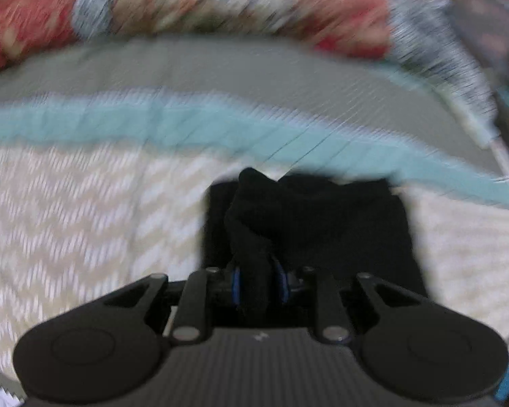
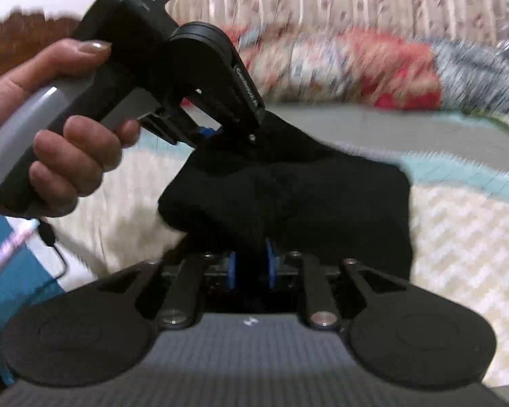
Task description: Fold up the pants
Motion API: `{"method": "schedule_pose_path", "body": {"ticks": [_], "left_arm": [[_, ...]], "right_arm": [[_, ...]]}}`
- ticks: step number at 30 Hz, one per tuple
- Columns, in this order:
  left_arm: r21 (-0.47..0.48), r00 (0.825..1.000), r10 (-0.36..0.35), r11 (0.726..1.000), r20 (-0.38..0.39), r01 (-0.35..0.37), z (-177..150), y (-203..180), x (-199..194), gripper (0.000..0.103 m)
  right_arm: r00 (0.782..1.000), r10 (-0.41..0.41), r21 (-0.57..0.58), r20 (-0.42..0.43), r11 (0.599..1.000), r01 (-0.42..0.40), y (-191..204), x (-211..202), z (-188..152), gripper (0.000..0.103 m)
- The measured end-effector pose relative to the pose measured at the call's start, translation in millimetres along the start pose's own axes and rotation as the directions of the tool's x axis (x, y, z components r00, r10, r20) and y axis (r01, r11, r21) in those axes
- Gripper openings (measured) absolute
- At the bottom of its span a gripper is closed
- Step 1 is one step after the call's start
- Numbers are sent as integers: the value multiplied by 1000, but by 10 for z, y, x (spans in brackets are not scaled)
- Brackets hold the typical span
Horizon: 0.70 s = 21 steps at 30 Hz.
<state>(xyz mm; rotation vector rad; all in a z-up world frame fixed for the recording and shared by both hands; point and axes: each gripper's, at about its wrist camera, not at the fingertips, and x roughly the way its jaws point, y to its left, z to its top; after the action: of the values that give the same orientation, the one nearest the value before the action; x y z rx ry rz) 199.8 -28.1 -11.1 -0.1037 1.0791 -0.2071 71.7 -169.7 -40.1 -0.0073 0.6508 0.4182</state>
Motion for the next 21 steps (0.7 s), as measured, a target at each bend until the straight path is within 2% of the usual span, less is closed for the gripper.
{"method": "schedule_pose_path", "body": {"ticks": [1,3,4,5,7,10,13,14,15,16,17,19,21], "left_arm": [[5,999,38,999,-23,-38,-55,37,155,30],[17,996,89,996,10,-89,-141,50,223,58],[25,994,105,994,32,-106,-157,36,186,59],[33,994,96,995,46,-97,-159,21,134,58],[37,994,84,996,68,-87,-166,5,11,57],[23,992,44,999,118,-48,-234,28,-210,59],[14,992,29,999,126,-31,-335,77,-311,63],[15,992,23,1000,121,-25,-380,94,-324,70],[20,993,17,1000,118,-19,-414,106,-328,84],[25,993,9,1000,120,-12,-453,117,-332,89],[28,992,5,1000,123,-9,-501,133,-340,100],[11,993,-3,1000,122,2,-549,183,-318,103],[-27,994,-40,999,98,43,-566,251,-283,103]], "right_arm": [[1000,6,-8,-15,1000,-6,-24,62,-22,35],[1000,2,-37,-8,999,-2,0,2,-2,35],[1000,14,-34,-8,999,-14,-10,-67,40,41],[999,40,-18,4,999,-40,-40,-144,63,56],[997,58,17,44,998,-59,-99,-335,65,70],[995,31,39,99,999,-35,-112,-596,6,69],[992,6,116,127,993,-21,-168,-822,-115,69],[991,-3,143,137,990,-17,-204,-878,-145,69],[989,-16,167,148,986,-9,-242,-924,-163,69],[987,-31,186,160,983,1,-292,-930,-162,69],[985,-50,205,168,979,15,-357,-940,-164,69],[984,-91,268,154,962,47,-524,-926,-170,70],[988,-80,348,135,937,29,-704,-855,-191,74]]}}
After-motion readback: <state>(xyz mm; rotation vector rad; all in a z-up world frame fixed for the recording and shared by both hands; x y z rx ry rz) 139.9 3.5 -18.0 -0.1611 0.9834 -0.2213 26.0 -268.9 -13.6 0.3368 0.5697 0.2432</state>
